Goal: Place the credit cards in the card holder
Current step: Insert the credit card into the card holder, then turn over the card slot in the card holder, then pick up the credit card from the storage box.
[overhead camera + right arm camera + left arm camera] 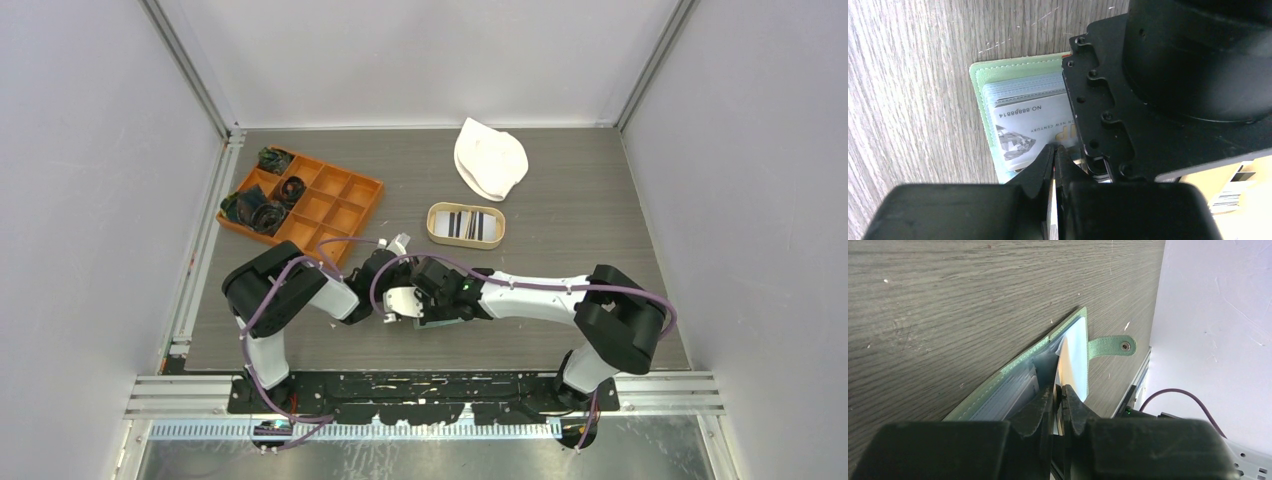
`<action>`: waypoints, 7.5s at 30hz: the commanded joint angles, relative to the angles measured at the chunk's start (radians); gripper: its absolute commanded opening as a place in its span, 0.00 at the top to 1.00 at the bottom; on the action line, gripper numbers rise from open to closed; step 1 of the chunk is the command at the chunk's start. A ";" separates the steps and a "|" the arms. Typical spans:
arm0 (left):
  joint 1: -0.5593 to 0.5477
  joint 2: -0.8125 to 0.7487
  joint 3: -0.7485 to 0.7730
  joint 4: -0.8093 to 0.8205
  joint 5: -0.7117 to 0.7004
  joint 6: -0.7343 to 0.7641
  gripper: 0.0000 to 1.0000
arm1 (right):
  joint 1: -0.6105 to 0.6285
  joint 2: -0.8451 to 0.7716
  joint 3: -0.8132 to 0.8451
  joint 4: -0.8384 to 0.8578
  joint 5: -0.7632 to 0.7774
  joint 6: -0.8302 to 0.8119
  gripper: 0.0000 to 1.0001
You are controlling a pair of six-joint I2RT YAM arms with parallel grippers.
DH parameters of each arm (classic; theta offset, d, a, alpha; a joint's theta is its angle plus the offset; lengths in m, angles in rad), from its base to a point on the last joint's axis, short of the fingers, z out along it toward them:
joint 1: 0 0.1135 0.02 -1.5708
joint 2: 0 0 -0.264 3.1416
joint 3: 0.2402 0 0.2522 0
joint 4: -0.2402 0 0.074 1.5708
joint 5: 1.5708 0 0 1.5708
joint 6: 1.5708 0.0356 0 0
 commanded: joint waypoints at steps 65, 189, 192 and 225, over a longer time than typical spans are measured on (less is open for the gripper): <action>0.021 -0.730 -0.345 -0.081 -0.103 0.409 0.58 | -0.597 0.127 0.293 -0.465 -0.608 0.486 0.70; -0.031 -0.483 -0.277 -0.073 -0.060 0.333 0.61 | -0.597 0.457 0.361 -0.441 -1.104 0.641 0.49; -0.031 -0.555 -0.277 -0.154 -0.086 0.348 0.64 | -0.601 0.421 0.364 -0.442 -0.988 0.636 0.54; 0.052 -0.721 -0.158 -0.296 -0.069 0.548 0.25 | -0.676 -0.071 0.404 -0.144 -0.518 0.632 0.09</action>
